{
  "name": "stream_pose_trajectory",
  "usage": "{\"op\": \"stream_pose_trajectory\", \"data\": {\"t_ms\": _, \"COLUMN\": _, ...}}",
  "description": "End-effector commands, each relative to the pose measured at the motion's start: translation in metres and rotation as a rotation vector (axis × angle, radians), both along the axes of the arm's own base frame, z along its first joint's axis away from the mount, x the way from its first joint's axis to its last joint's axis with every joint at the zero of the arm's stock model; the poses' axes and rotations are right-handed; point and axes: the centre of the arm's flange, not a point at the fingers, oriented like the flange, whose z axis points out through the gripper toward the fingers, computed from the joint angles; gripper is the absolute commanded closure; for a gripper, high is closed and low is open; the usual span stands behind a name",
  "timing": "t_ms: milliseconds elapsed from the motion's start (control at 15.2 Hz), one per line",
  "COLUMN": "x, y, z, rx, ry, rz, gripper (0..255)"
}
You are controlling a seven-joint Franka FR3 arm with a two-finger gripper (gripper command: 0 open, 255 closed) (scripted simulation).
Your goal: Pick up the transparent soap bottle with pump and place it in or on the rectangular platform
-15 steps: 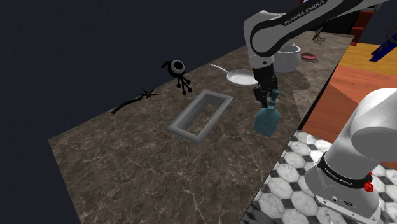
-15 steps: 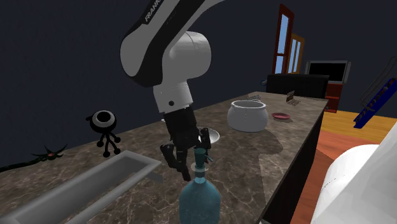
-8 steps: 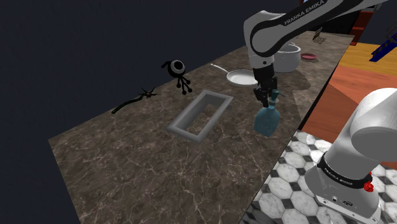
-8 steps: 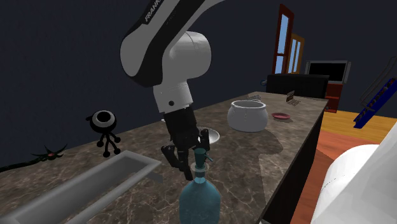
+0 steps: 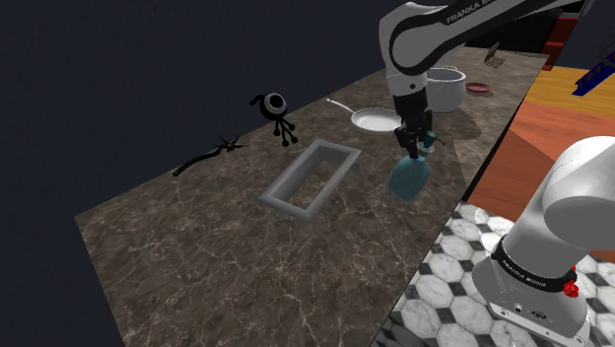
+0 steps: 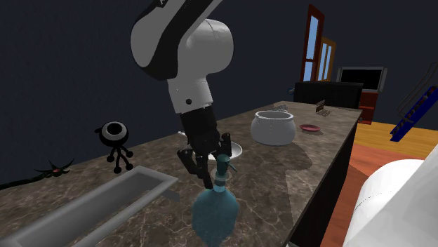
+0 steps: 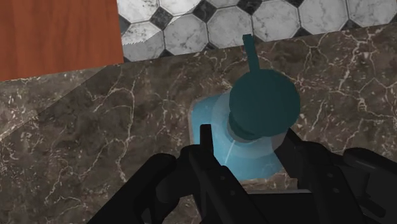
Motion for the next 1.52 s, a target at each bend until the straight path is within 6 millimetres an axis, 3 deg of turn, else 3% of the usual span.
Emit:
{"op": "stream_pose_trajectory", "data": {"t_ms": 0, "x": 0.000, "y": 0.001, "z": 0.011, "rx": 0.000, "ry": 0.000, "rz": 0.000, "gripper": 255}}
{"op": "stream_pose_trajectory", "data": {"t_ms": 1452, "x": 0.000, "y": 0.001, "z": 0.128, "rx": 0.000, "ry": 0.000, "rz": 0.000, "gripper": 255}}
